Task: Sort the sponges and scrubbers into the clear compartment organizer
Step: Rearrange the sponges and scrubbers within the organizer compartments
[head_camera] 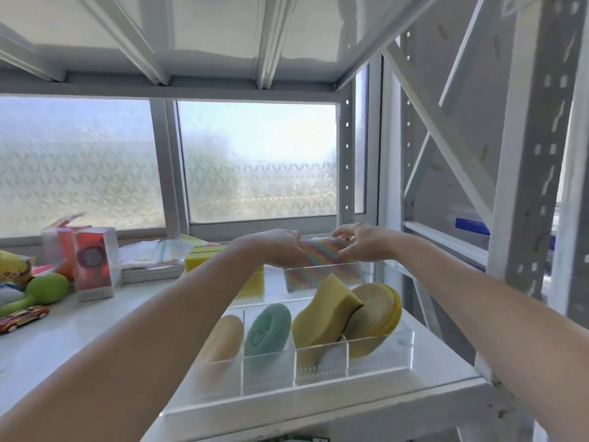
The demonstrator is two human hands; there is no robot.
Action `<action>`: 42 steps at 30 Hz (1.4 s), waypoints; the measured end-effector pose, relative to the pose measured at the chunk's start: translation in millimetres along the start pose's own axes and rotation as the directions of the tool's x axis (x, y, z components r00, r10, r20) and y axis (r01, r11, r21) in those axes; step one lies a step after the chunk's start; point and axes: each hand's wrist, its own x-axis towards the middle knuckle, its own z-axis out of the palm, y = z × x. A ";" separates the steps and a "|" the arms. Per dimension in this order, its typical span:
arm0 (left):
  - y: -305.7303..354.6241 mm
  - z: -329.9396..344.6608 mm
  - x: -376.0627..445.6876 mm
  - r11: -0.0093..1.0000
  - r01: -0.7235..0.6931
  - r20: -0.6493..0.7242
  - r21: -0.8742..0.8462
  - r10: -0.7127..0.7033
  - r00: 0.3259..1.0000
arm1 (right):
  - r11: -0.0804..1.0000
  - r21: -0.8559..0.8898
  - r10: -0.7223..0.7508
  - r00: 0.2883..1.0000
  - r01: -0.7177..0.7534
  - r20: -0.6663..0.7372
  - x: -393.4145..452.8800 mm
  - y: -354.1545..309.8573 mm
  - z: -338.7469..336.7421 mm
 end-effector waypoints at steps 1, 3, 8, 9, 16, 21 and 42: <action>-1.3 0.6 0.8 1.000 0.002 0.004 0.002 -0.002 1.000 | 1.000 0.007 -0.002 1.000 0.002 0.001 0.2 0.6 0.5; -3.2 1.1 1.6 1.000 0.003 0.010 0.002 -0.003 1.000 | 1.000 0.013 -0.006 1.000 0.006 -0.002 -0.2 0.8 1.0; -2.3 0.3 1.5 1.000 -0.010 -0.009 0.003 0.010 1.000 | 0.999 -0.027 -0.022 1.000 0.022 0.003 -1.1 -5.4 1.8; -1.9 0.2 1.5 1.000 -0.014 -0.011 0.001 0.014 1.000 | 0.999 -0.030 -0.024 1.000 0.025 0.015 -1.2 -7.0 2.1; -1.2 0.8 0.1 1.000 -0.022 -0.021 0.020 0.023 1.000 | 0.999 -0.040 -0.034 0.999 0.035 0.023 -0.9 -9.8 4.9; 1.6 -3.3 -4.5 0.999 -0.029 -0.049 -0.016 0.028 0.998 | 0.999 -0.023 -0.040 0.999 0.040 -0.004 -4.5 -8.6 -0.7; 16.4 28.6 -83.2 0.929 -0.312 -0.028 -0.199 0.312 0.950 | 0.992 -0.101 -0.055 0.982 0.074 0.178 -125.7 2.0 -6.9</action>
